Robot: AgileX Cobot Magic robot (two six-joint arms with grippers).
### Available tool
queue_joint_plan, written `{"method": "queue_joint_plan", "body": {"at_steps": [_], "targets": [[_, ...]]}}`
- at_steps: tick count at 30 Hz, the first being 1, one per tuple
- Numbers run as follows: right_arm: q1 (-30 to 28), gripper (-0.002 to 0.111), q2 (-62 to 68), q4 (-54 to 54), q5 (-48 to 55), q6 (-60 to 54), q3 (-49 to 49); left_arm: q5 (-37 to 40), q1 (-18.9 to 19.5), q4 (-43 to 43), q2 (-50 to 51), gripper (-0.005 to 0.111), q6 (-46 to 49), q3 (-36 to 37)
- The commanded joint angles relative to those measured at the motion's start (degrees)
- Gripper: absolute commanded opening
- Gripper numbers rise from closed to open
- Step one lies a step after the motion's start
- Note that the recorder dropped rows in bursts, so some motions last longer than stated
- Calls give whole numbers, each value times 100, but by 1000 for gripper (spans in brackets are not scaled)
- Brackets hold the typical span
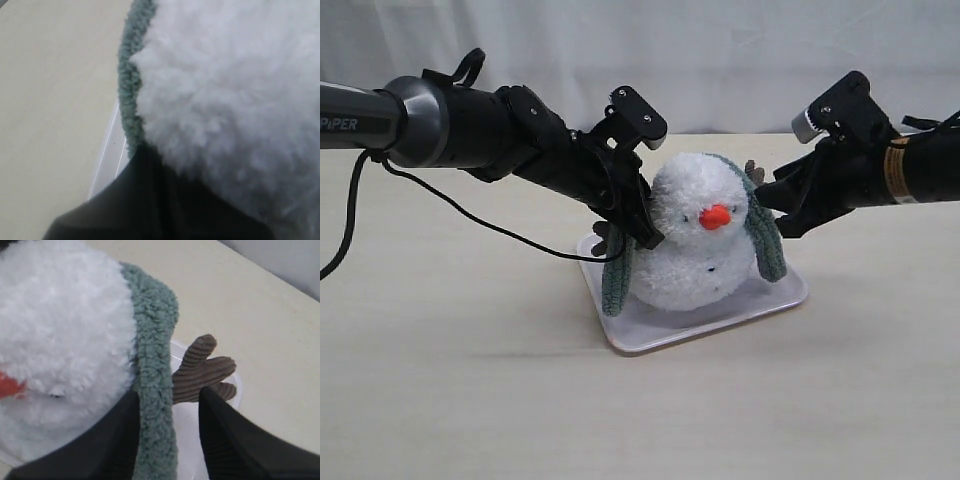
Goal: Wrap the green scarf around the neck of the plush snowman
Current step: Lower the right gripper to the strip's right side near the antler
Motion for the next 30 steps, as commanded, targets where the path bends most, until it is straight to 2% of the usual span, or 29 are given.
{"method": "queue_joint_plan", "body": {"at_steps": [1, 9, 13, 16, 20, 30], "targets": [[5, 38, 316, 25, -337, -216, 8, 32, -6, 6, -21, 0, -7, -3], [536, 38, 393, 25, 606, -511, 8, 43, -6, 16, -21, 0, 174, -3], [593, 38, 440, 25, 624, -511, 8, 43, -6, 16, -21, 0, 184, -3], [593, 28, 381, 25, 624, -511, 8, 29, -6, 16, -21, 0, 182, -3], [593, 4, 123, 25, 595, -486, 18, -11, -6, 16, -49, 0, 182, -3], [593, 4, -223, 25, 535, 40, 433, -147, -6, -7, -59, 0, -64, -3]]}}
